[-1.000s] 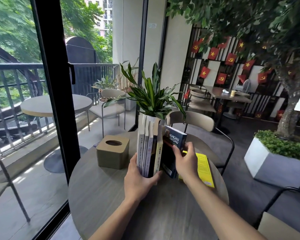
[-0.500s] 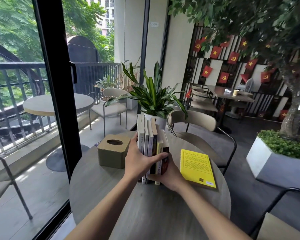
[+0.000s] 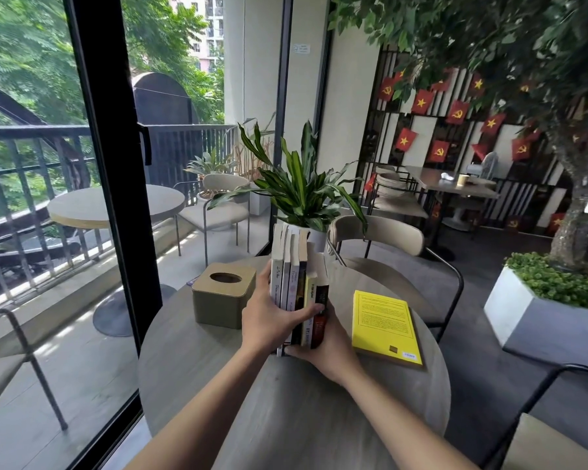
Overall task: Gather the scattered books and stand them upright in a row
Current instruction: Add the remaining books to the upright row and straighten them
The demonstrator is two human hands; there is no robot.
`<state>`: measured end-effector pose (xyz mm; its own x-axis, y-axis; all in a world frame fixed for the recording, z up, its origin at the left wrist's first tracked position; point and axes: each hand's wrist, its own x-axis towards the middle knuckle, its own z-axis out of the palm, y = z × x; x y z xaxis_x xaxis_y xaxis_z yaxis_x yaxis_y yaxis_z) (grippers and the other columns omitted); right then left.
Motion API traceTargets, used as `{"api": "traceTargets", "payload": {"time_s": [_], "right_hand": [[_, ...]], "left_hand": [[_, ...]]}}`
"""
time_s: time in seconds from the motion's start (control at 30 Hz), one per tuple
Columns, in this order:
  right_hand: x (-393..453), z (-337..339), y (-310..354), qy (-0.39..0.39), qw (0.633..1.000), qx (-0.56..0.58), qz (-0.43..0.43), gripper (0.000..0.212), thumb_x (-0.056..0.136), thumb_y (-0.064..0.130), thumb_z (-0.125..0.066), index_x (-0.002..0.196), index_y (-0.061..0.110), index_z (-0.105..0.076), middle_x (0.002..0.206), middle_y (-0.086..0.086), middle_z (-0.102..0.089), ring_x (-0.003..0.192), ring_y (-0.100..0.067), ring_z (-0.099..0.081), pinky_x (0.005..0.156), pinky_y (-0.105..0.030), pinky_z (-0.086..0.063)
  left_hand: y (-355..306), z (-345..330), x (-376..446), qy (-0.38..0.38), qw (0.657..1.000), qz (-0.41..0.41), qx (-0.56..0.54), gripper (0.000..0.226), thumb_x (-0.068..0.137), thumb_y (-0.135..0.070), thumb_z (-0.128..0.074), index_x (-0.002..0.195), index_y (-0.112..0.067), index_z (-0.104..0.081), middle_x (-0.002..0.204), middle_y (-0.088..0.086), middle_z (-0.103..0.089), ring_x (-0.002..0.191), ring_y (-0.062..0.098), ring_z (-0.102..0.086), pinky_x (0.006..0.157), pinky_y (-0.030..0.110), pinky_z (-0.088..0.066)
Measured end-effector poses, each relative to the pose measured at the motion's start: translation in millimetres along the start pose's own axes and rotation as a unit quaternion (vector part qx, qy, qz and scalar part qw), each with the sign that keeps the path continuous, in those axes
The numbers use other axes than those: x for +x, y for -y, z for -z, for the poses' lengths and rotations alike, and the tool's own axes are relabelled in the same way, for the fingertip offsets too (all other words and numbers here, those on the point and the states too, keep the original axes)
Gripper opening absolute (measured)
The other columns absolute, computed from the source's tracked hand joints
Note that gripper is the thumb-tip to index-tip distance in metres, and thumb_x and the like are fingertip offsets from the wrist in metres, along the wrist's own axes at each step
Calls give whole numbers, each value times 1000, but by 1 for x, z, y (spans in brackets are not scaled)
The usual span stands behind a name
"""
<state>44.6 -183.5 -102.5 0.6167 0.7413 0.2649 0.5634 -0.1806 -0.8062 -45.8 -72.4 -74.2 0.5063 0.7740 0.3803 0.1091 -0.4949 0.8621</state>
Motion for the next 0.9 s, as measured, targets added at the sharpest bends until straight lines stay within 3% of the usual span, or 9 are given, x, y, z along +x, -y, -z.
{"api": "traceTargets", "payload": {"time_s": [0.1, 0.27, 0.4, 0.5, 0.57, 0.67, 0.77, 0.9], "right_hand": [[-7, 5, -9, 21, 1000, 11, 4, 104, 57, 26, -87, 140, 49, -28, 126, 28, -56, 117, 9, -52, 94, -14, -46], [-13, 11, -18, 41, 999, -14, 13, 104, 66, 14, -77, 151, 28, -20, 142, 14, -48, 130, 2, -45, 99, -5, -36], [-11, 14, -21, 35, 999, -41, 6, 93, 72, 3, -58, 152, 31, -20, 148, 8, -44, 134, -5, -42, 109, -19, -37], [-8, 22, -17, -29, 994, -102, 13, 77, 77, -4, -50, 148, 23, -33, 145, -1, -47, 134, -17, -42, 112, -29, -35], [-3, 33, -17, -106, 974, -201, -5, 62, 82, 4, -55, 141, 18, -44, 137, -6, -52, 127, -27, -44, 103, -37, -38], [5, 57, -26, -174, 919, -321, -152, 54, 86, 34, -61, 135, 15, -46, 138, -10, -48, 126, -33, -40, 97, -45, -38], [11, 83, -42, -163, 875, -351, -292, 82, 76, 64, -62, 134, 10, -40, 140, -18, -44, 130, -37, -37, 101, -50, -35], [27, 102, -75, -95, 865, -292, -398, 137, 40, 84, -69, 141, 0, -31, 144, -24, -40, 134, -42, -35, 105, -53, -37]], "left_hand": [[8, 2, -7, 20, 1000, 1, 16, 105, 51, -65, -87, 138, -35, -37, 111, -19, -64, 98, 3, -61, 79, 22, -48], [26, 0, -21, 49, 998, 22, 43, 106, 49, -72, -82, 139, -37, -35, 115, -17, -64, 103, 9, -63, 86, 36, -55], [29, -1, -24, 50, 997, 23, 47, 105, 51, -75, -80, 139, -37, -35, 115, -17, -65, 103, 8, -63, 85, 36, -55], [29, 0, -22, 57, 997, 19, 44, 108, 51, -77, -79, 140, -37, -33, 118, -16, -65, 104, 8, -63, 86, 37, -56], [30, 0, -22, 59, 997, 16, 42, 109, 51, -76, -80, 141, -37, -32, 119, -15, -65, 105, 9, -63, 87, 38, -56], [31, 0, -22, 60, 997, 14, 41, 109, 52, -73, -81, 143, -35, -32, 121, -14, -64, 107, 10, -62, 88, 37, -56], [32, 0, -21, 66, 997, 15, 35, 110, 52, -75, -80, 143, -35, -31, 121, -15, -64, 108, 10, -62, 88, 38, -57], [32, 0, -20, 67, 997, 13, 36, 110, 53, -72, -81, 143, -34, -31, 121, -15, -63, 108, 9, -62, 88, 36, -56]]}}
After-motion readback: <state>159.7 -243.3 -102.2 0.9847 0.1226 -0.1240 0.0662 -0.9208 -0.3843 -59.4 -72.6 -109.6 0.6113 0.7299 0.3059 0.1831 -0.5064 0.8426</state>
